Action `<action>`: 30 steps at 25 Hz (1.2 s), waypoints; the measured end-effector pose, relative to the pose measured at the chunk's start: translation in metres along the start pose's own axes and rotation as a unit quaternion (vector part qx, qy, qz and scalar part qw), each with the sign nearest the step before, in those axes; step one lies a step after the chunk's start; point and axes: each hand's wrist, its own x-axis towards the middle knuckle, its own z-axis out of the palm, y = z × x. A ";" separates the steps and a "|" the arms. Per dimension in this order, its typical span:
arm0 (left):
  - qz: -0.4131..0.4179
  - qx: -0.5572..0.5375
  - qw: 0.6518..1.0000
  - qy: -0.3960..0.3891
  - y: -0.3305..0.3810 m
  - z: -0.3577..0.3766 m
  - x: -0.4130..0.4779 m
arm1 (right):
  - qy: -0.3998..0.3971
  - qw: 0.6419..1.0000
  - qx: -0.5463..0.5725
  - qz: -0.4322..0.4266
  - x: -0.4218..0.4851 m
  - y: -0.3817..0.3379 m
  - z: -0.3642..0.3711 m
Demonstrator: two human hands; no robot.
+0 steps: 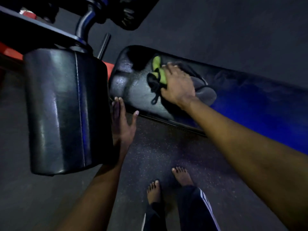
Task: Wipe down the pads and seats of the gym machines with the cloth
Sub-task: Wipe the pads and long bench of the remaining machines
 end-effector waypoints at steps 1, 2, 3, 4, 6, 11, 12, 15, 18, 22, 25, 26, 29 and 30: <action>0.005 -0.011 1.000 0.009 -0.001 0.001 -0.001 | -0.025 0.998 -0.009 -0.059 0.002 -0.004 0.000; 0.005 -0.018 1.000 0.016 -0.002 0.002 0.000 | -0.040 0.995 -0.013 -0.092 0.007 -0.003 -0.002; 0.002 -0.021 1.000 0.020 -0.002 0.003 -0.001 | -0.037 0.994 -0.011 -0.101 0.016 0.000 -0.004; 0.004 -0.022 0.999 0.024 -0.002 0.003 -0.002 | -0.021 0.997 -0.005 -0.079 0.024 0.003 -0.006; 0.012 -0.027 0.999 0.030 -0.001 0.004 -0.003 | 0.006 1.000 0.017 0.015 0.039 0.007 -0.009; -0.013 -0.042 0.999 0.027 -0.001 0.008 0.000 | -0.063 0.991 -0.039 -0.113 0.000 -0.018 -0.007; -0.021 -0.034 0.999 0.028 0.001 0.008 0.000 | -0.095 0.979 -0.051 -0.174 -0.017 -0.014 -0.005; -0.037 -0.023 0.998 0.035 0.006 0.008 -0.001 | -0.090 0.980 -0.053 -0.167 -0.037 0.026 -0.005; -0.064 -0.040 0.996 0.048 0.017 0.012 0.000 | 0.008 0.998 0.022 0.061 -0.010 0.078 -0.021; -0.111 -0.048 0.992 0.033 0.025 0.013 -0.002 | 0.014 0.990 0.019 0.139 -0.005 0.053 -0.020; -0.123 -0.035 0.992 0.016 0.029 0.010 -0.002 | -0.067 0.996 -0.026 -0.062 -0.044 0.012 0.000; -0.126 -0.028 0.992 0.011 0.029 0.009 -0.002 | -0.094 0.989 -0.036 -0.108 -0.050 0.009 0.003; -0.160 -0.039 0.986 0.004 0.038 0.005 -0.003 | -0.087 0.991 -0.004 -0.103 -0.024 0.010 -0.003; -0.183 -0.051 0.982 0.003 0.043 0.004 -0.005 | -0.075 0.994 0.002 -0.086 -0.010 0.007 -0.005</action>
